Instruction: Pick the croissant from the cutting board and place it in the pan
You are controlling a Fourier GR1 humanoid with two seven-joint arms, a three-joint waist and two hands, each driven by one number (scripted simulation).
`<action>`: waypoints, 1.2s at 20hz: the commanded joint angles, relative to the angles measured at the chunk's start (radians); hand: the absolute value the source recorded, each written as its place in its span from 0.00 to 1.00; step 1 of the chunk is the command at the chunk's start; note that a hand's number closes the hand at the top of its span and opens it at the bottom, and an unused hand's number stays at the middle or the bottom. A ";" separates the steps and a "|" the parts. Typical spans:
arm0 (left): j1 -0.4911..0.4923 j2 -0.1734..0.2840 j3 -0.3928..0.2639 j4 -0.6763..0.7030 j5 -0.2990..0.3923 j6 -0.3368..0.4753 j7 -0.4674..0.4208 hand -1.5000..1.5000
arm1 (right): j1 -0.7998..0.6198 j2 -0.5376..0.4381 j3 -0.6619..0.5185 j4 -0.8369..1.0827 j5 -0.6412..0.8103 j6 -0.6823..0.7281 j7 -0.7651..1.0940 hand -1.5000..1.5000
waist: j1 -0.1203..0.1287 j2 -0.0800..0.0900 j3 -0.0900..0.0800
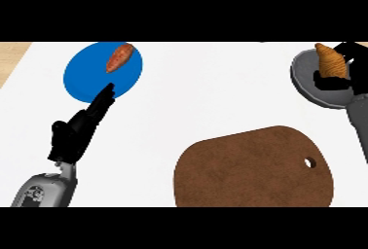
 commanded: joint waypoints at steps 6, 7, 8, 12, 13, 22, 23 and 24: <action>0.028 0.018 0.019 -0.013 0.012 -0.046 -0.030 0.50 | -0.118 -0.089 -0.103 0.317 -0.038 -0.079 -0.217 1.00 | 0.025 0.011 0.002; 0.010 0.024 0.029 0.008 0.015 -0.044 -0.033 0.50 | -0.123 -0.107 -0.077 0.369 0.010 -0.017 0.061 1.00 | 0.033 0.016 -0.001; -0.003 -0.005 0.013 0.014 -0.002 -0.018 -0.037 0.50 | -0.102 -0.101 -0.051 0.406 0.029 0.037 0.052 0.00 | 0.033 0.020 0.000; -0.039 -0.030 -0.010 0.001 -0.019 -0.006 -0.018 0.50 | -0.150 -0.076 -0.069 0.452 0.007 0.076 0.013 0.00 | 0.043 0.023 0.003; -0.035 -0.023 -0.002 0.021 -0.017 -0.012 -0.028 0.50 | -0.161 -0.128 -0.087 0.457 -0.011 0.141 -0.010 0.00 | 0.043 0.026 0.004; -0.027 -0.005 0.006 0.002 -0.012 -0.031 -0.028 0.50 | -0.140 -0.111 -0.314 0.403 -0.247 0.149 -0.250 0.00 | 0.049 0.028 0.009; -0.032 -0.003 0.013 0.006 -0.011 -0.028 -0.020 0.50 | -0.139 -0.092 -0.345 0.404 -0.281 0.155 -0.268 0.00 | 0.045 0.026 0.009; -0.014 -0.006 0.008 -0.004 -0.003 -0.036 -0.025 0.50 | -0.155 -0.124 -0.370 0.408 -0.308 0.220 -0.271 0.00 | 0.049 0.025 0.008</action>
